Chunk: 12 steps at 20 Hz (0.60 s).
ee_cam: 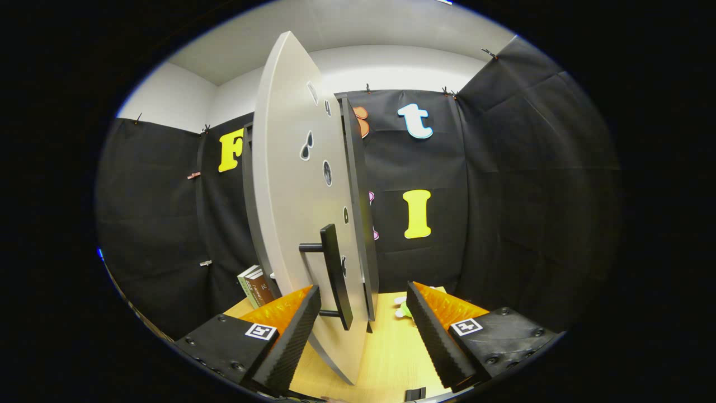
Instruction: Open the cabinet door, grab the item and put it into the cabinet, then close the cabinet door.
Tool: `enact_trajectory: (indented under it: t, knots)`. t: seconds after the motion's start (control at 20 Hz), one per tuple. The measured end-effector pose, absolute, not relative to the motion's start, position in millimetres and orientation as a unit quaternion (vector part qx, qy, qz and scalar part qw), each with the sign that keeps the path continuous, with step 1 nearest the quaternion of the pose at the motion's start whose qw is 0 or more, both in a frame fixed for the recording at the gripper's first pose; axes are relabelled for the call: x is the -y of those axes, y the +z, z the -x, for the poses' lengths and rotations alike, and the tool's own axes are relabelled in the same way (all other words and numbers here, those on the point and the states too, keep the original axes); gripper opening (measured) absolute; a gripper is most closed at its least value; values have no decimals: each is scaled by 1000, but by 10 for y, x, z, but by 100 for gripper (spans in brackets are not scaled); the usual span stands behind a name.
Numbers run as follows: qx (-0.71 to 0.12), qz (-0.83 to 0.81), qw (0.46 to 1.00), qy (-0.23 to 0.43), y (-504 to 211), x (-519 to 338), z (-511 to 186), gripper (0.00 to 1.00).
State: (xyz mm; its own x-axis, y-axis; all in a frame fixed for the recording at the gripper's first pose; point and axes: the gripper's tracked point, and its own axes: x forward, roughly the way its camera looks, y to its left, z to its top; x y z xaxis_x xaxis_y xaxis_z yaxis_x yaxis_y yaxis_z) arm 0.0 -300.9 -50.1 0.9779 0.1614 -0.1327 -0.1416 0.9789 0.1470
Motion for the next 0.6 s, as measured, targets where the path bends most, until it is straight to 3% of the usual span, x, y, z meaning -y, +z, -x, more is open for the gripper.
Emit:
enact_trajectory:
  t: [0.6]
  knots:
    - [-76, -56, 991, 94, -557, 2067, -190, 97]
